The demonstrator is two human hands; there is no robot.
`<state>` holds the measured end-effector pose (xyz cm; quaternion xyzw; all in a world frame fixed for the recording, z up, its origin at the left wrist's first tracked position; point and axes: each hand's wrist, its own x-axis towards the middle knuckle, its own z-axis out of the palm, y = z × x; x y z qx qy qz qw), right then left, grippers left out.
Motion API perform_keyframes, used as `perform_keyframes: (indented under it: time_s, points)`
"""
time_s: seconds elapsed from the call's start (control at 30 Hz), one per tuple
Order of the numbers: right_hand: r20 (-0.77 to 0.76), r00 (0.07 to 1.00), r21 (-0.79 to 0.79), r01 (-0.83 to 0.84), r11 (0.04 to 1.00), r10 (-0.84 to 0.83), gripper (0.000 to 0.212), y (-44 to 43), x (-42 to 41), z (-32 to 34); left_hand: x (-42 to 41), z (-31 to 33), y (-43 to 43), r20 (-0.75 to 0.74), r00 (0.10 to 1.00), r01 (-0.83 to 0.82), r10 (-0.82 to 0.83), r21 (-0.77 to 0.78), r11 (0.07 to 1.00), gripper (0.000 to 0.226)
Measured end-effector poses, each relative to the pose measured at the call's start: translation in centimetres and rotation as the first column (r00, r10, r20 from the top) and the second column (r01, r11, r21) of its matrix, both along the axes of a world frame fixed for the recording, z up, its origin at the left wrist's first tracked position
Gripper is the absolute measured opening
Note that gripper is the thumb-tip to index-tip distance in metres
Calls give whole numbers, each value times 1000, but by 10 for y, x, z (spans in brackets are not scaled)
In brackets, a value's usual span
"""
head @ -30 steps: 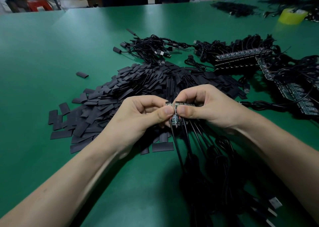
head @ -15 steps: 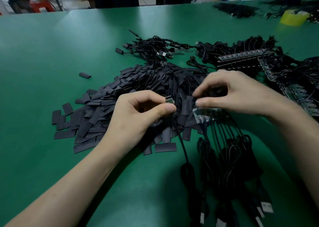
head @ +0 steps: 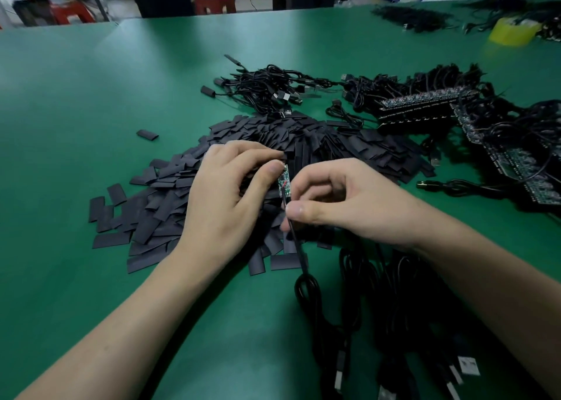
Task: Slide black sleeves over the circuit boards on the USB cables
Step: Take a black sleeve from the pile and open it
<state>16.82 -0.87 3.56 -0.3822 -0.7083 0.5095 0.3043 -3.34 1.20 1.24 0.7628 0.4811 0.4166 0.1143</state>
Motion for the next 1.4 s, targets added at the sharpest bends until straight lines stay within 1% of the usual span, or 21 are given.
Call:
perform_keyframes:
  time_s: [0.07, 0.17, 0.23, 0.33, 0.4, 0.5, 0.57, 0.6, 0.63, 0.67, 0.7, 0.73, 0.77, 0.8, 0.83, 0.87, 0.9, 0.97, 1.1, 1.27, 1.4]
  points:
    - [-29, 999, -51, 33, 998, -35, 13, -1, -5, -2, 0, -1, 1, -47, 999, 4, -4, -3, 1000, 46]
    - [-34, 997, -109, 63, 992, -67, 14, -1, -6, -2, 1, -3, 1, -18, 999, 34, -35, -100, 994, 59]
    - [-72, 995, -136, 62, 989, -73, 15, -2, -4, 2, 1, -4, 2, -59, 997, 38, -46, -139, 990, 63]
    - [-219, 971, -197, 50, 979, -94, 16, -1, 3, 10, 2, -3, 3, -249, 968, 9, -35, -102, 995, 56]
    - [-331, 939, -233, 12, 972, -91, 14, 0, 9, 16, 1, -2, 3, -292, 956, -21, 5, -51, 999, 47]
    - [-503, 861, -258, -72, 964, -70, 13, 1, 20, 31, 0, -2, 2, -336, 940, -61, 67, 30, 998, 32]
    - [-555, 829, -252, -86, 964, -71, 13, 2, 30, 47, 0, -4, 1, -372, 926, -53, 70, 54, 997, 30]
    - [-535, 842, -230, -59, 971, -75, 13, 3, 36, 56, 0, -4, 1, -381, 922, -47, 66, 60, 997, 30]
    - [-469, 879, -191, 0, 982, -91, 15, 4, 41, 65, 0, -5, 1, -385, 920, -42, 64, 65, 997, 30]
    - [-353, 928, -132, 81, 988, -123, 17, 4, 45, 71, 1, -6, 1, -390, 919, -41, 65, 69, 997, 31]
    - [-185, 967, -49, 167, 985, -173, 20, 5, 46, 75, 1, -7, 2, -397, 915, -42, 66, 69, 997, 33]
    - [27, 970, 65, 240, 969, -242, 23, 5, 44, 75, 1, -7, 2, -409, 910, -42, 66, 68, 997, 35]
    - [250, 913, 197, 280, 940, -324, 24, 5, 39, 73, 2, -8, 3, -425, 903, -40, 65, 66, 997, 37]
    - [425, 815, 316, 275, 908, -395, 25, 5, 32, 66, 2, -9, 3, -441, 895, -37, 63, 66, 997, 38]
    - [531, 721, 397, 252, 883, -445, 26, 5, 24, 58, 3, -10, 4, -452, 890, -33, 61, 69, 997, 38]
    - [581, 658, 448, 234, 863, -479, 29, 4, 16, 49, 3, -11, 4, -455, 889, -27, 58, 75, 997, 37]
    - [594, 626, 481, 228, 847, -506, 31, 4, 10, 42, 2, -12, 5, -452, 890, -20, 57, 86, 996, 36]
    - [573, 609, 528, 238, 815, -548, 33, 8, 3, 28, 2, -12, 6, -457, 887, -8, 62, 120, 993, 34]
    - [489, 638, 571, 280, 772, -594, 31, 18, -2, 10, 2, -11, 5, -484, 873, 48, 63, 214, 976, 29]
    - [477, 690, 527, 272, 805, -545, 17, 23, -10, -4, 2, -9, 1, -462, 886, 103, 34, 268, 958, 9]
    - [458, 723, 494, 277, 824, -517, 11, 27, -10, -10, 4, -10, 1, -466, 884, 86, 39, 244, 966, 15]
